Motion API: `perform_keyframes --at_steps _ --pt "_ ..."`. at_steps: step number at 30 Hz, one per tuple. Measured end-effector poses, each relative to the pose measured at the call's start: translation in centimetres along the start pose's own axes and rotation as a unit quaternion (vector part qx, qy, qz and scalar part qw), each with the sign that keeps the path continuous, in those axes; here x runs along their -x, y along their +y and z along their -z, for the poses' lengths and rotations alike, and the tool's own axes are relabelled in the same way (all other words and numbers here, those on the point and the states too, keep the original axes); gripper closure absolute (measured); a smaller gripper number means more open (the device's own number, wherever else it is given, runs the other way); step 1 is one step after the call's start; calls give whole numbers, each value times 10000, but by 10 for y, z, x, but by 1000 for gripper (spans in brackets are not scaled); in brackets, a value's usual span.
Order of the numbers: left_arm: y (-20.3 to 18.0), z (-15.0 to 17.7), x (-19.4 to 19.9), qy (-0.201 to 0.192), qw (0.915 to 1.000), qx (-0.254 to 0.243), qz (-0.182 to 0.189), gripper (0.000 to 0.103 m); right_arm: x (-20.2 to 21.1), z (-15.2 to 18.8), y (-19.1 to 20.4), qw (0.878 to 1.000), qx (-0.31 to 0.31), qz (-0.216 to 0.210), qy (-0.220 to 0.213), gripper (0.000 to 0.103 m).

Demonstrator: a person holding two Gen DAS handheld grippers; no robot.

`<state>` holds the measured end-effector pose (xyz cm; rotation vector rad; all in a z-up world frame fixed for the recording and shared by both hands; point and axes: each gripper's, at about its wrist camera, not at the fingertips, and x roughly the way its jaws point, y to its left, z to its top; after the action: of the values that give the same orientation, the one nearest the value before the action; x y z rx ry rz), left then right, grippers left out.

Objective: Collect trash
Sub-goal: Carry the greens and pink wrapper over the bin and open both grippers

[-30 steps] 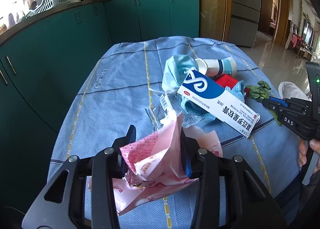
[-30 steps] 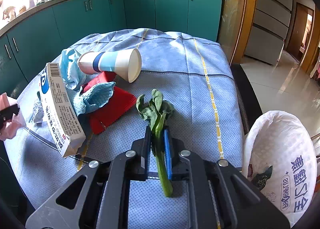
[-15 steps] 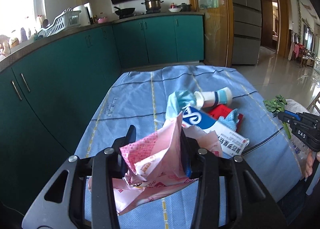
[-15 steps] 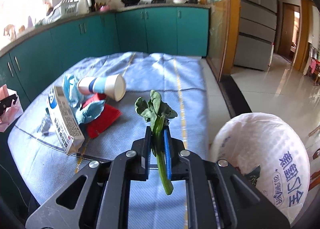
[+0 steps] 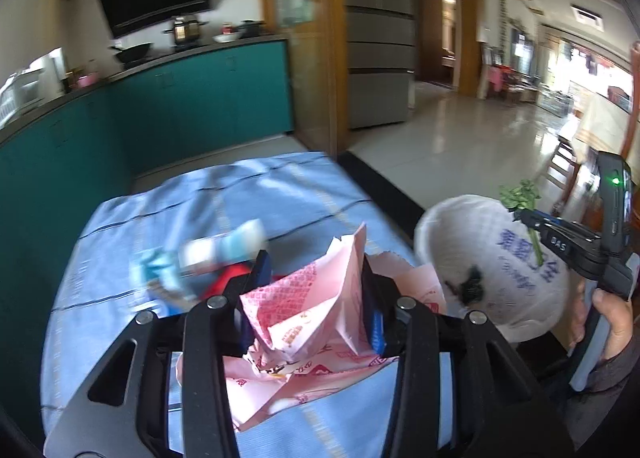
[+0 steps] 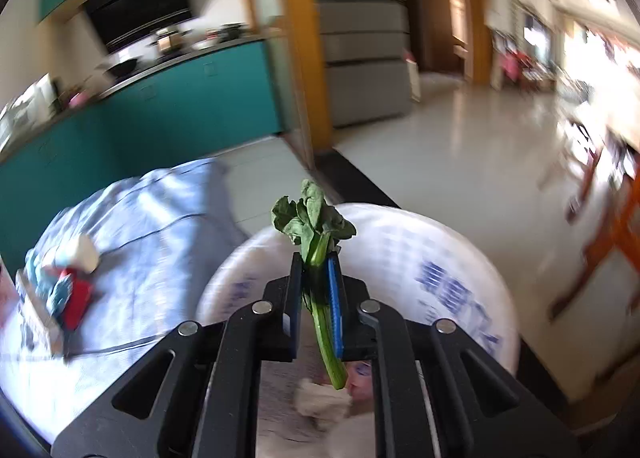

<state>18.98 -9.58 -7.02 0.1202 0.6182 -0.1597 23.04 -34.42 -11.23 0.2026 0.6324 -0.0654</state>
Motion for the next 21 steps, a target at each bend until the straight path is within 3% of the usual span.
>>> perform_keyframes --at_steps 5,11,16,21 --pt "-69 -8 -35 186 9963 -348 768 60 -3 4 -42 9979 -622 160 125 90" --pt "-138 -10 -72 335 9878 -837 1268 60 -5 11 -56 9961 -826 237 208 90" --pt "-163 -10 -84 352 9833 -998 1479 36 -8 12 -56 9962 -804 222 263 90" --pt "-162 -8 -87 379 9839 -1014 1424 26 -6 12 -61 9955 -882 236 247 86"
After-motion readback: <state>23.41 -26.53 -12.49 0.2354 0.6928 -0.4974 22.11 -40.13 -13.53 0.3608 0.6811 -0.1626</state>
